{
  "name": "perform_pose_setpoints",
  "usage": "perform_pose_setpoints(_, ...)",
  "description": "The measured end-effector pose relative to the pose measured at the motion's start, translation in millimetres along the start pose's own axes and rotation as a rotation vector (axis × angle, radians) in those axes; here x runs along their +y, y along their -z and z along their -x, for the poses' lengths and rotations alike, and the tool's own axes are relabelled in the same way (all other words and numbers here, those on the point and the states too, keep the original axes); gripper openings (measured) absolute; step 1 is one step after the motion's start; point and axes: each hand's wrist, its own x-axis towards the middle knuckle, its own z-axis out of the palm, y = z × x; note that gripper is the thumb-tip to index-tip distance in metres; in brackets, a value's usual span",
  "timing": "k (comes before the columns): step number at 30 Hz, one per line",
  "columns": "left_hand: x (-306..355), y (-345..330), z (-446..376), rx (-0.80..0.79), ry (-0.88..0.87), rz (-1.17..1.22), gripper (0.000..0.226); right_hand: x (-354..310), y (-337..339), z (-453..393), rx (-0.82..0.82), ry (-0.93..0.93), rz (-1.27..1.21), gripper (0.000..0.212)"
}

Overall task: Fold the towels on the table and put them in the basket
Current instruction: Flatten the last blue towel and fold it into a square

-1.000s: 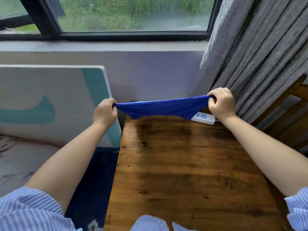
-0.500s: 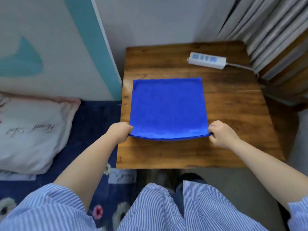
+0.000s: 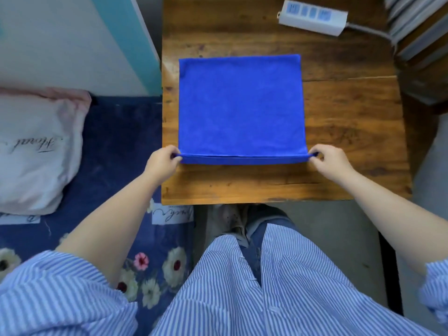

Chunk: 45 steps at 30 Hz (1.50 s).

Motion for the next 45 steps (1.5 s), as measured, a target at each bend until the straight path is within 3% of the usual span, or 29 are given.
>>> perform_pose_setpoints(7, 33, 26, -57, 0.191, 0.077, 0.381, 0.007, -13, 30, -73, 0.18, -0.134, -0.464, 0.018)
perform_pose_setpoints(11, 57, 45, -98, 0.264, 0.124, 0.56, 0.011, -31, 56, -121, 0.189, -0.196, -0.682, 0.026)
perform_pose_setpoints(16, 87, 59, -151, 0.374, 0.192, 0.555, 0.01, -40, 71, -185, 0.182, -0.226, -0.773, 0.034)
perform_pose_setpoints(23, 104, 49, -212, 0.489, 0.274, 0.457, 0.018, -32, 69, -253, 0.157, -0.19, -0.665, 0.031)
perform_pose_setpoints(27, 102, 39, -234, 0.483, 0.312, 0.388, 0.026, -33, 60, -273, 0.152, -0.203, -0.476, 0.012)
perform_pose_setpoints(35, 93, 23, -276, 0.433, 0.374, 0.267, 0.028, -31, 41, -295, 0.13, -0.231, -0.146, 0.023)
perform_pose_setpoints(38, 98, 17, -280, 0.482, 0.414, 0.189, 0.034, -38, 40, -292, 0.177, -0.241, -0.034, 0.037)
perform_pose_setpoints(40, 107, 13, -272, 0.526, 0.333, 0.041, 0.042, -50, 34, -279, 0.254, -0.167, 0.085, 0.043)
perform_pose_setpoints(42, 118, 0, -258, 0.528, 0.048, -0.062, 0.045, -70, 17, -266, 0.279, 0.032, 0.141, 0.044)
perform_pose_setpoints(44, 129, -21, -247, 0.433, -0.214, -0.131, 0.044, -94, -7, -261, 0.197, 0.204, 0.17, 0.047)
perform_pose_setpoints(45, 135, -30, -243, 0.362, -0.266, -0.172, 0.046, -106, -17, -261, 0.121, 0.255, 0.197, 0.048)
